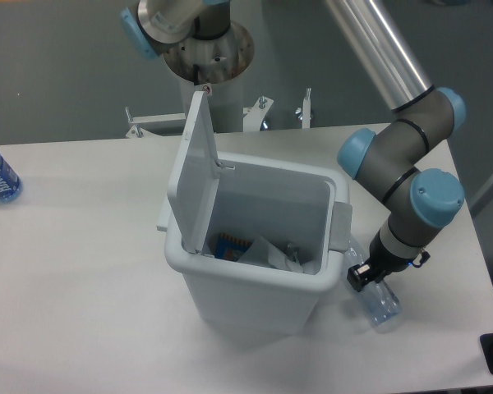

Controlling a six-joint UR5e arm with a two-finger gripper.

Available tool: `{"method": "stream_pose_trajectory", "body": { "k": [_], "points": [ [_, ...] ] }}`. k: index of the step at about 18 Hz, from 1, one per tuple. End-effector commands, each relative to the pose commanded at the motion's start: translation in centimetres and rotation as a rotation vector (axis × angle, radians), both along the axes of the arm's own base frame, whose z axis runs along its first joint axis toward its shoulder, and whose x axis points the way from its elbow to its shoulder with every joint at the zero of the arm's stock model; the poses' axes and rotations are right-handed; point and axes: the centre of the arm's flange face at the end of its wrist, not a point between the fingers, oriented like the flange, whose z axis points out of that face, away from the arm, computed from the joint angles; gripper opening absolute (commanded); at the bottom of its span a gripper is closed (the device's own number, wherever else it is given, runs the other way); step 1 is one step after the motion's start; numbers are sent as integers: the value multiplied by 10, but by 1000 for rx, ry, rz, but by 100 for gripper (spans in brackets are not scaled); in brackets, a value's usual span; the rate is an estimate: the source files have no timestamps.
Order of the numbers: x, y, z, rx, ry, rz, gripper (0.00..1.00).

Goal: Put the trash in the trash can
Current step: 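Close the gripper around the clear plastic bottle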

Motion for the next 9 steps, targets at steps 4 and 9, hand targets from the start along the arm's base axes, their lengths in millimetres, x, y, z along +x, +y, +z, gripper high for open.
{"method": "stream_pose_trajectory", "body": {
  "k": [4, 9],
  "points": [
    [-10, -21, 41, 44, 32, 25, 44],
    [-13, -38, 84, 109, 30, 47, 44]
  ]
}}
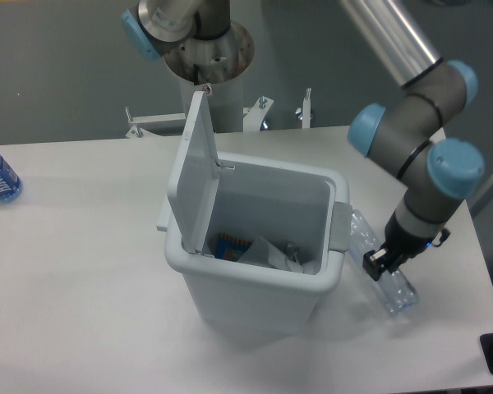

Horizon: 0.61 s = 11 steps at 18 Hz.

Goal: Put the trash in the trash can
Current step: 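Close the gripper around the clear plastic bottle, then lift the bottle and carry it over the trash can opening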

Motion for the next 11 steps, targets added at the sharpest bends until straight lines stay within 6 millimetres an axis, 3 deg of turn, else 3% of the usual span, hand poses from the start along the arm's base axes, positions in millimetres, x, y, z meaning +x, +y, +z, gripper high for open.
{"method": "stream_pose_trajectory", "body": {
  "k": [7, 11],
  "points": [
    [11, -9, 45, 44, 3, 7, 44],
    [12, -19, 85, 165, 16, 22, 44]
  ]
}}
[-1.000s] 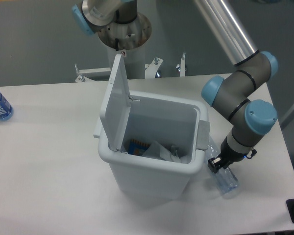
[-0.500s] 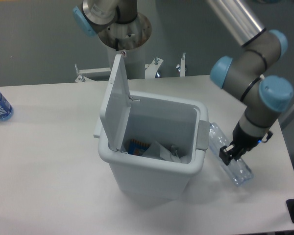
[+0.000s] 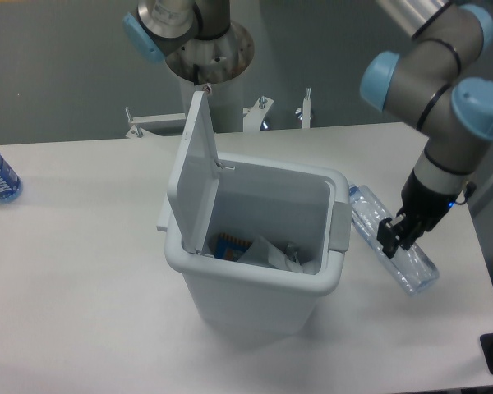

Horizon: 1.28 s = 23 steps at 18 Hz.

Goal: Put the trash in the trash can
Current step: 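Lift the bottle and carry it over the trash can opening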

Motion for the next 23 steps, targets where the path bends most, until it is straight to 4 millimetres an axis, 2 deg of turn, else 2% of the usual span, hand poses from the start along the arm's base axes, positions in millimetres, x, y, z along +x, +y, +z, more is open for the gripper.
{"method": "stream_pose_trajectory", "body": {
  "k": [4, 7, 10, 18, 23],
  "points": [
    [-3, -8, 30, 51, 9, 12, 44],
    [3, -20, 64, 107, 39, 23, 44],
    [6, -33, 88, 154, 63, 35, 44],
    [43, -32, 159, 334, 106, -8, 44],
    [64, -32, 189, 422, 113, -25, 44]
  ]
}}
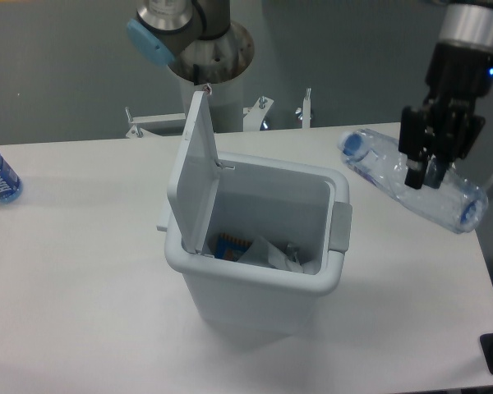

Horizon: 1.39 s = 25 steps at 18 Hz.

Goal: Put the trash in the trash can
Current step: 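Lift the bottle and carry it over the trash can opening, then lower the bottle into the can and open the gripper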

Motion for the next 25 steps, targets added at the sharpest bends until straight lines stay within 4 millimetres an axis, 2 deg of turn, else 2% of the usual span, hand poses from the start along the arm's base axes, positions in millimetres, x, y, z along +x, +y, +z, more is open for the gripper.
{"method": "stream_pose_trajectory", "body": {
  "k": [5, 8, 14, 18, 21, 25],
  "points": [
    [20, 3, 25, 106, -2, -42, 44],
    [29, 7, 34, 154, -10, -67, 44],
    [50, 31, 45, 221, -2, -146, 44],
    [60, 63, 36, 238, 39, -211, 44],
    [53, 75, 22, 240, 48, -227, 44],
    [53, 91, 13, 252, 91, -258, 44]
  ]
}}
